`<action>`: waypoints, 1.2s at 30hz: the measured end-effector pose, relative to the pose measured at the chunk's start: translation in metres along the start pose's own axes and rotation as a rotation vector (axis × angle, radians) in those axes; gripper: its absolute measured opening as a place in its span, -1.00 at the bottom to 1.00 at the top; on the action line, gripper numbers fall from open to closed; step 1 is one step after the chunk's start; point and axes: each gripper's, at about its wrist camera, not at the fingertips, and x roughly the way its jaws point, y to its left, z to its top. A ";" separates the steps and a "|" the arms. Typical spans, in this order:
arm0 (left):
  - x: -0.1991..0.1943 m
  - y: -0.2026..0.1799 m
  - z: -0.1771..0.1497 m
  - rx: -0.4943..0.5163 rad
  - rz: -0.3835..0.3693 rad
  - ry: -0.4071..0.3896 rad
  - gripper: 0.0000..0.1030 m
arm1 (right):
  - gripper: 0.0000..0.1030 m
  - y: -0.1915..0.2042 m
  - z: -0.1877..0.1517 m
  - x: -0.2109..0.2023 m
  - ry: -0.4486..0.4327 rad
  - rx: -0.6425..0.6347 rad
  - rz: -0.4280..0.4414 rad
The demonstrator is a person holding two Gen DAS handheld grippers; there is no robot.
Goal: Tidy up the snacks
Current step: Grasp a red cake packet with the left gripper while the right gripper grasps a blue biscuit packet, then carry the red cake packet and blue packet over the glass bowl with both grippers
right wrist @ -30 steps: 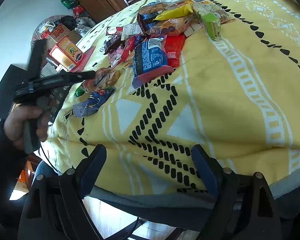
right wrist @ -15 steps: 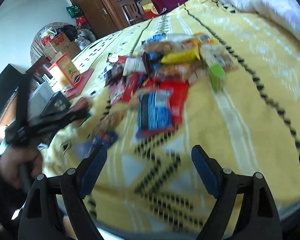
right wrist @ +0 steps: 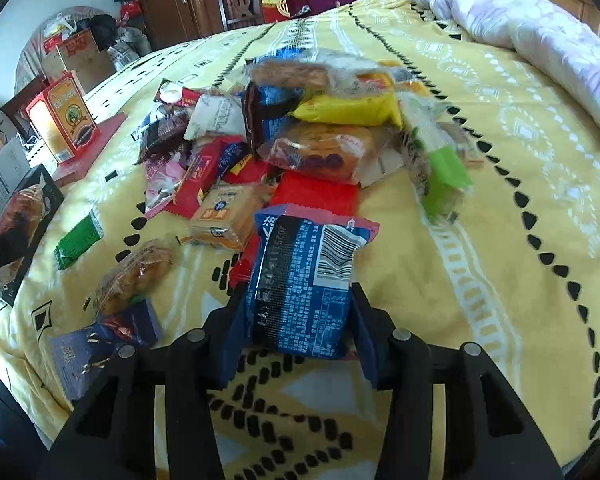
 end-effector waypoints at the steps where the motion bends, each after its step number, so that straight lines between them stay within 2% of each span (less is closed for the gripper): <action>1: -0.004 0.001 0.000 -0.001 -0.002 -0.009 0.10 | -0.01 -0.001 0.000 -0.005 -0.010 0.004 0.008; 8: -0.047 0.013 0.009 -0.015 0.009 -0.116 0.10 | -0.01 0.009 0.019 -0.057 -0.109 -0.022 0.078; 15: -0.108 0.064 0.017 -0.079 0.106 -0.238 0.10 | -0.01 0.069 0.054 -0.099 -0.194 -0.130 0.158; 21: -0.163 0.133 0.016 -0.189 0.224 -0.325 0.10 | -0.01 0.151 0.085 -0.125 -0.245 -0.250 0.272; 28: -0.231 0.214 0.001 -0.319 0.392 -0.415 0.10 | -0.01 0.266 0.120 -0.150 -0.279 -0.348 0.449; 31: -0.247 0.244 -0.011 -0.379 0.452 -0.428 0.10 | -0.01 0.324 0.128 -0.158 -0.270 -0.396 0.527; 36: -0.258 0.287 -0.039 -0.488 0.517 -0.423 0.10 | -0.01 0.398 0.128 -0.161 -0.238 -0.455 0.606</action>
